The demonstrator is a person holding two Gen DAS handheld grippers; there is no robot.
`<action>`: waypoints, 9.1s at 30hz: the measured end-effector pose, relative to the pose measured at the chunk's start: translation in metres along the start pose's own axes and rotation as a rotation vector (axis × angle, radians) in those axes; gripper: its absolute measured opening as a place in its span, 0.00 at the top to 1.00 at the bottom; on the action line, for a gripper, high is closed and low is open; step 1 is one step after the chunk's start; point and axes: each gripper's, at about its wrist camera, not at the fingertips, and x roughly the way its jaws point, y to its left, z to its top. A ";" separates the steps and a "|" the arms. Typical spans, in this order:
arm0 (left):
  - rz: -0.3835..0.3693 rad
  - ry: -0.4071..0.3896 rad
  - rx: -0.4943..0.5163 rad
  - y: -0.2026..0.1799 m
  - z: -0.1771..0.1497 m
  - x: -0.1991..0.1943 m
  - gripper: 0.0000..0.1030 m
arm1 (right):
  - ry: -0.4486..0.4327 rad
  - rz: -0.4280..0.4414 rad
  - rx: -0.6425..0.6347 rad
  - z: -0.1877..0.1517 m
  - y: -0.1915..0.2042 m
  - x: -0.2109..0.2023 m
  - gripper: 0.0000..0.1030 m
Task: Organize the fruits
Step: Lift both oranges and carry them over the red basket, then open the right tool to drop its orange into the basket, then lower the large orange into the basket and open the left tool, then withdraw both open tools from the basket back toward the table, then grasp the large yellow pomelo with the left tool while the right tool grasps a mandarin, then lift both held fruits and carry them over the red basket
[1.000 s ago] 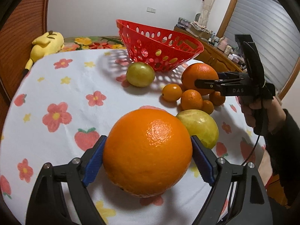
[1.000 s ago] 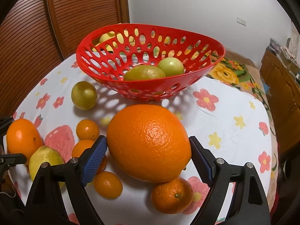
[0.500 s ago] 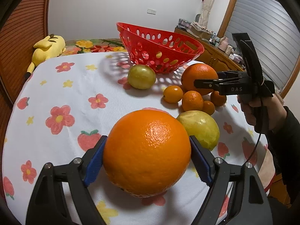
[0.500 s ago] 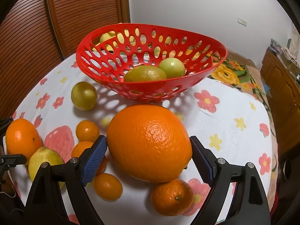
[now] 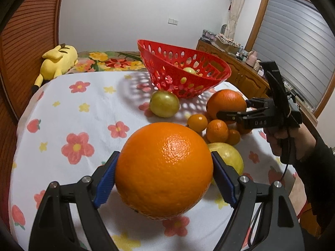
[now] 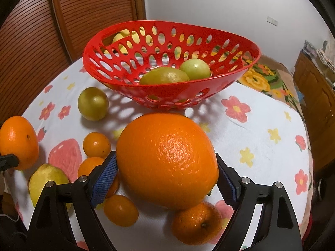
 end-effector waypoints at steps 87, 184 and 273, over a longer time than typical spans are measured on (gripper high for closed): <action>0.036 -0.138 0.065 0.028 0.160 0.039 0.20 | 0.057 0.015 -0.188 0.163 0.010 0.047 0.15; 0.104 -0.204 0.128 -0.045 0.060 -0.010 0.16 | -0.251 -0.022 0.222 -0.053 -0.037 -0.116 0.15; -0.041 0.002 0.124 -0.066 -0.008 0.047 0.33 | -0.162 0.001 0.219 -0.088 -0.005 -0.064 0.55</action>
